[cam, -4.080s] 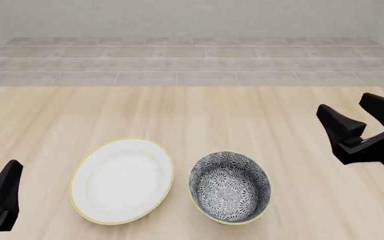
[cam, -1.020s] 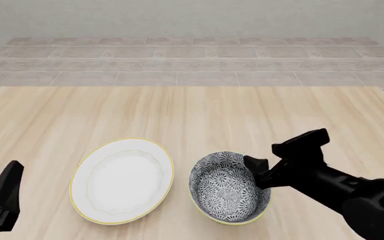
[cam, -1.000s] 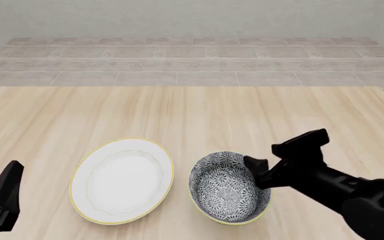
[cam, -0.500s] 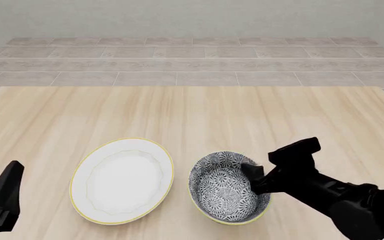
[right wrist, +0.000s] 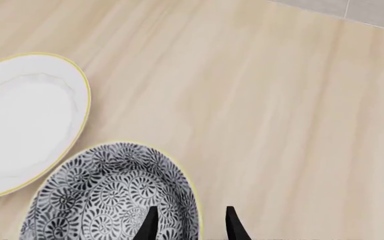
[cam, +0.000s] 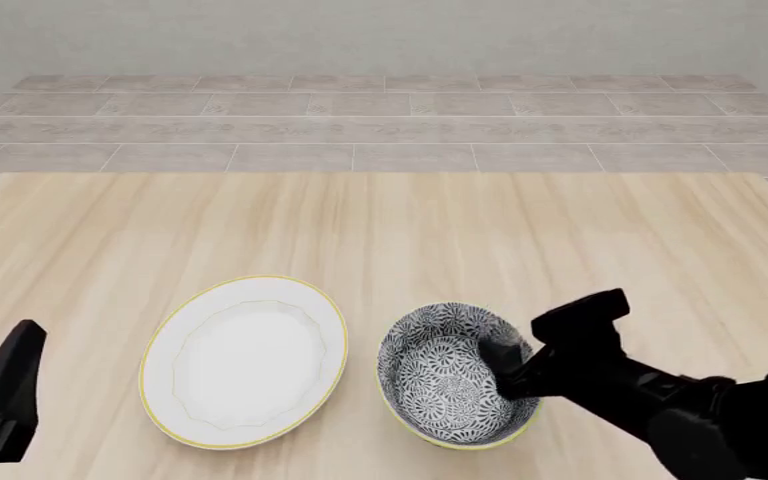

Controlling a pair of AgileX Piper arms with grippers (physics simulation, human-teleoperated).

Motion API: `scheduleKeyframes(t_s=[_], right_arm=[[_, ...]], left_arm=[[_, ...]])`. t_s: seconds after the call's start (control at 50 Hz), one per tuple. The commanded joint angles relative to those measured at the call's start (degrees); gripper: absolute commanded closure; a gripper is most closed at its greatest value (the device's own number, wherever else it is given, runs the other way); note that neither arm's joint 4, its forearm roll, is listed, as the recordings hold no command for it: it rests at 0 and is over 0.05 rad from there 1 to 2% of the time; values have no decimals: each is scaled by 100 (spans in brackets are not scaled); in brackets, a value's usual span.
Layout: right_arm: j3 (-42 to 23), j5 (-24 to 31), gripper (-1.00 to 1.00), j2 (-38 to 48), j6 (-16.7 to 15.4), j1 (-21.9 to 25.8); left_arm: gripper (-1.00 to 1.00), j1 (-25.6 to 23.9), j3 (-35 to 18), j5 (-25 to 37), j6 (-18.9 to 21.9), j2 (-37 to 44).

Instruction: Put the bowl on the plate.

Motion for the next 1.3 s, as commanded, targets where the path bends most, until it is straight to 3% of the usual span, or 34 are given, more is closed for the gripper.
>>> scheduleKeyframes(t_s=[0.02, 0.66, 0.68, 0.94, 0.96, 1.14, 1.3], right_arm=[[32, -106, -100, 154, 20, 8], [118, -415, -100, 579, 40, 25], [121, -407, 100, 568, 37, 28], [129, -125, 100, 191, -73, -24], [75, -43, 100, 226, -284, -241], [-35, 508, 100, -305, -133, -172], [-187, 1088, 100, -917, -185, -188]], left_arm=[[-100, 0, -22, 21, -4, 0], [-100, 4, 44, -60, -9, 11], [-100, 5, 40, -56, -8, 11], [-100, 1, 49, -60, -5, 12], [-100, 4, 46, -56, -10, 12], [-100, -5, 43, -43, -10, 12], [-100, -18, 43, -33, -2, 17]])
